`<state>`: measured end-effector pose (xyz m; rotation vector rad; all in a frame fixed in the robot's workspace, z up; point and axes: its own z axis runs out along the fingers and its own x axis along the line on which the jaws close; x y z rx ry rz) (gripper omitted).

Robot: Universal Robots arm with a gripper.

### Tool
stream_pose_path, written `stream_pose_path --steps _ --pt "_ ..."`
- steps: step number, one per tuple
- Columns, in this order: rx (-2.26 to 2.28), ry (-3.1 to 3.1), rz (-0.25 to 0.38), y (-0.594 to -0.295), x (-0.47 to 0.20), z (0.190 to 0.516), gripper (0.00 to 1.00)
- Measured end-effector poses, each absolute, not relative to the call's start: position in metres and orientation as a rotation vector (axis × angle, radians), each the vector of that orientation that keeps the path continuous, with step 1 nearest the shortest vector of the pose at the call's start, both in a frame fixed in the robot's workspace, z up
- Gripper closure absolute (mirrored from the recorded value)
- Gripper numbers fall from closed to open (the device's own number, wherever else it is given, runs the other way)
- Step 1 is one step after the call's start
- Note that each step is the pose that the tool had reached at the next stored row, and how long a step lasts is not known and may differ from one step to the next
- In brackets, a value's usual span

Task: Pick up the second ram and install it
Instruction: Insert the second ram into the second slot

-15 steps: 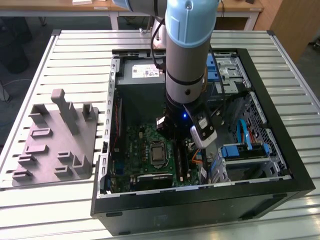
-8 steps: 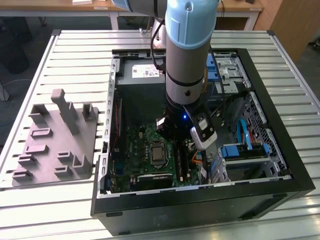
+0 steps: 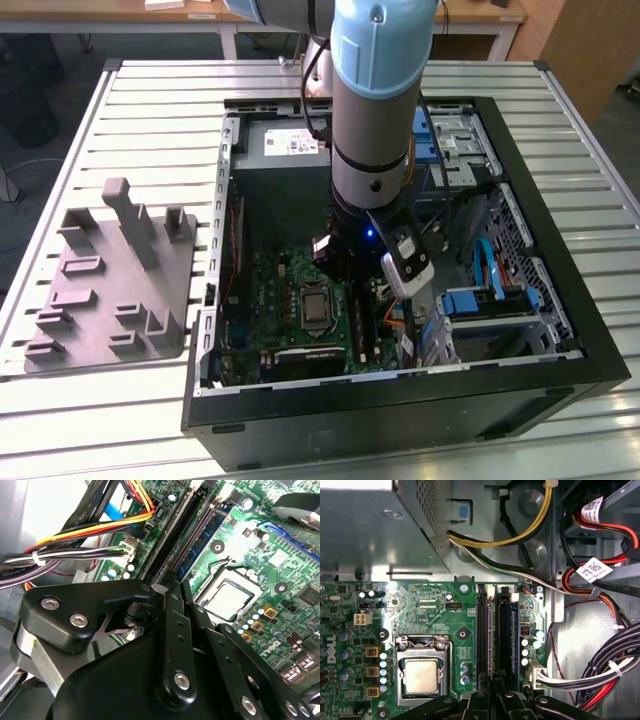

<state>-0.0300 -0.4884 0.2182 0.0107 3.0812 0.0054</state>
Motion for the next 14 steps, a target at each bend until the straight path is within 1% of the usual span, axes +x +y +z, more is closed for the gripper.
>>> stream_pose_path --steps 14 --pt "-0.011 3.081 0.002 -0.4884 -0.0300 0.2173 0.86"
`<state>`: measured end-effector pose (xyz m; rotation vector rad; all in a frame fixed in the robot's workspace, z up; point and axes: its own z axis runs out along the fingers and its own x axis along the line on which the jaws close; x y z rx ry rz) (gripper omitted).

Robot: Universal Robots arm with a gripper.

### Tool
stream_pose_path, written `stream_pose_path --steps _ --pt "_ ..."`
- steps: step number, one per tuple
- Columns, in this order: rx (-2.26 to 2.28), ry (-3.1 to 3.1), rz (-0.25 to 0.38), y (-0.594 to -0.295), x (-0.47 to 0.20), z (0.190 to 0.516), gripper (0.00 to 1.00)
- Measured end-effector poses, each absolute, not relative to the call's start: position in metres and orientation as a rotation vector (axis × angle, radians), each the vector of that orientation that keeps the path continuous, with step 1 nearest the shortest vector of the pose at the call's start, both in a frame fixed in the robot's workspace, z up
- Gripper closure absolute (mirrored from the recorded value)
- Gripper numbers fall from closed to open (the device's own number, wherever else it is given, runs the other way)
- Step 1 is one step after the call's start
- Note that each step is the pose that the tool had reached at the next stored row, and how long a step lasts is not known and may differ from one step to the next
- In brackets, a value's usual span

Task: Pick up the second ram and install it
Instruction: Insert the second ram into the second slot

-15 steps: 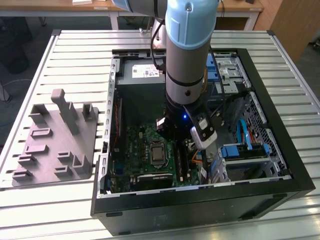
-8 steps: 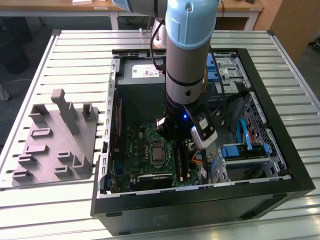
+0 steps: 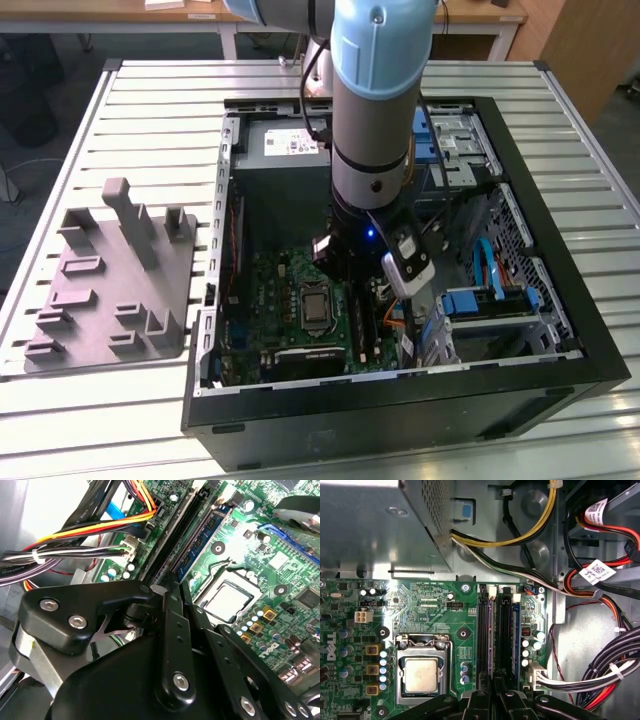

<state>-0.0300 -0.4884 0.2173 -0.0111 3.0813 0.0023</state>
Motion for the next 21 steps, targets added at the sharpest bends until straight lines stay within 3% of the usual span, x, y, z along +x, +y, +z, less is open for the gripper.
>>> stream_pose_path --steps 21 --pt "-0.003 3.081 0.008 -0.4884 -0.0298 0.2160 0.86"
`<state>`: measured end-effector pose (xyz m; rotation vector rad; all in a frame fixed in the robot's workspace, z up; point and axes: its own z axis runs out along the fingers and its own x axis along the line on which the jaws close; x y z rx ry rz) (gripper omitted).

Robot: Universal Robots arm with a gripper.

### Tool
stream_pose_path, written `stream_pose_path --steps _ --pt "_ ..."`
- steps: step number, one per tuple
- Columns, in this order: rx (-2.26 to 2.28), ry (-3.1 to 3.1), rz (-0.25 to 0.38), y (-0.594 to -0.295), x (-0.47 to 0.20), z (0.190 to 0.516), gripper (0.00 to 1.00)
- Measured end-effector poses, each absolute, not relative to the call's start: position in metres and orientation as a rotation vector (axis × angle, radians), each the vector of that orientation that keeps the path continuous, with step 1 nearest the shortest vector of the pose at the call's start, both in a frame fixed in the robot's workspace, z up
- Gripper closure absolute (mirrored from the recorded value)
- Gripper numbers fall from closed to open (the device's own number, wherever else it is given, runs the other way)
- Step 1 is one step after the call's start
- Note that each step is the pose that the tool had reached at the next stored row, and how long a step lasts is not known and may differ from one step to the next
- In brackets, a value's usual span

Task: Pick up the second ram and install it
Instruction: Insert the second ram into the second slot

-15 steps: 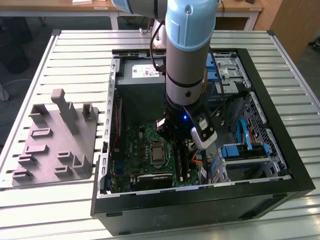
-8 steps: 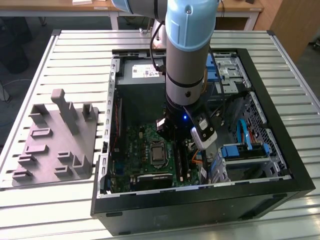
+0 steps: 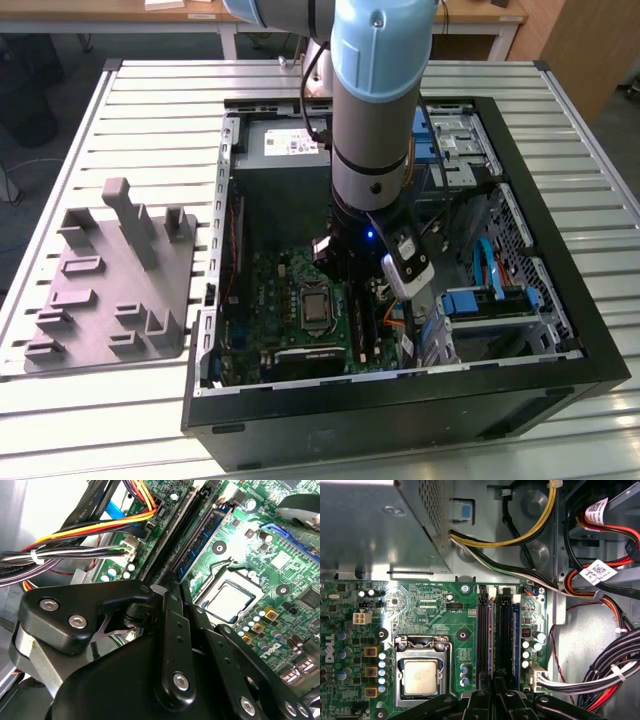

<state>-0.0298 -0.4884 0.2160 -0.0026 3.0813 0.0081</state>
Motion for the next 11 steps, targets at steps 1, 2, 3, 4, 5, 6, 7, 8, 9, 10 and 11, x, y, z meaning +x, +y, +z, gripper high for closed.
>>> stream_pose_path --steps 1,2,3,4,5,6,7,8,9,10,11 --pt "-0.002 3.081 0.008 -0.4884 -0.0298 0.2160 0.86" --pt "-0.002 3.081 0.008 -0.4884 -0.0298 0.2159 0.86" --pt "-0.002 3.081 0.008 -0.4884 -0.0297 0.2157 0.86" --pt "-0.002 3.081 0.008 -0.4883 -0.0296 0.2153 0.86" --pt "-0.002 3.081 0.008 -0.4884 -0.0295 0.2150 0.86" --pt "-0.002 3.082 0.008 -0.4884 -0.0293 0.2148 0.86" --pt "-0.001 3.082 0.008 -0.4884 -0.0293 0.2145 0.86" --pt "-0.001 3.082 0.008 -0.4884 -0.0292 0.2142 0.86" --pt "-0.001 3.082 0.008 -0.4884 -0.0291 0.2140 0.86" --pt "-0.001 3.082 0.008 -0.4884 -0.0290 0.2135 0.86" --pt "-0.001 3.082 0.007 -0.4883 -0.0289 0.2134 0.86"
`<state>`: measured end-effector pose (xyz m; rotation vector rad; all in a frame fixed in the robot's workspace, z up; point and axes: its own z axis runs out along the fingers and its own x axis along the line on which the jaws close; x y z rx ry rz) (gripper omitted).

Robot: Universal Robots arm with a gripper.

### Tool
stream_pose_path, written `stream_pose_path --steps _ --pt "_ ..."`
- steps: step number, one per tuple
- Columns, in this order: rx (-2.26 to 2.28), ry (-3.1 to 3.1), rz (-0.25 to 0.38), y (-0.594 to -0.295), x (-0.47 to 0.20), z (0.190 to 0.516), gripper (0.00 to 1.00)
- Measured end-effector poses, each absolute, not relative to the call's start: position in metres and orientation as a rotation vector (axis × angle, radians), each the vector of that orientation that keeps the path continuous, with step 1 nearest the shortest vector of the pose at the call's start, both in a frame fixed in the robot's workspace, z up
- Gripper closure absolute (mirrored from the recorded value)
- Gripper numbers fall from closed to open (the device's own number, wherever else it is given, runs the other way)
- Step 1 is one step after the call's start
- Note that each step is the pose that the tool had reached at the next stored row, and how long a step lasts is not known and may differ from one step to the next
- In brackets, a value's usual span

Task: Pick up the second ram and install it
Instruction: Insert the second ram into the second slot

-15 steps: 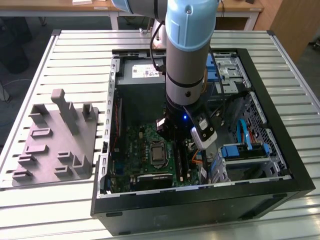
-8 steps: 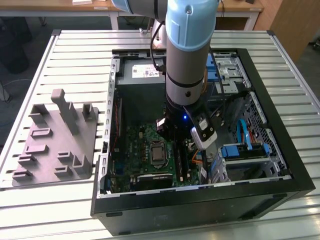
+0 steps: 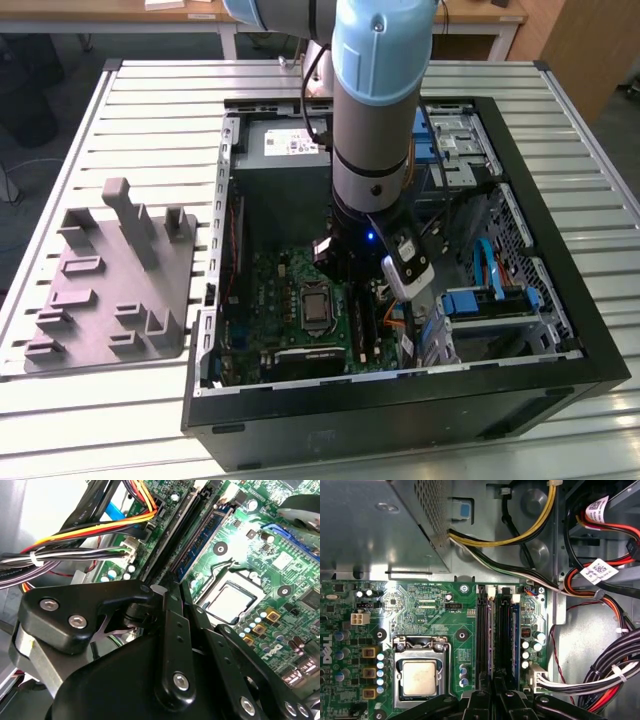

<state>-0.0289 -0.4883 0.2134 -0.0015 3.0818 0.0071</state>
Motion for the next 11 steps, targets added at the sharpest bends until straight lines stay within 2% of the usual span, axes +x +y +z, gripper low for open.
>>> stream_pose_path --steps 11 --pt "-0.001 3.081 0.007 -0.4883 -0.0289 0.2169 0.86"
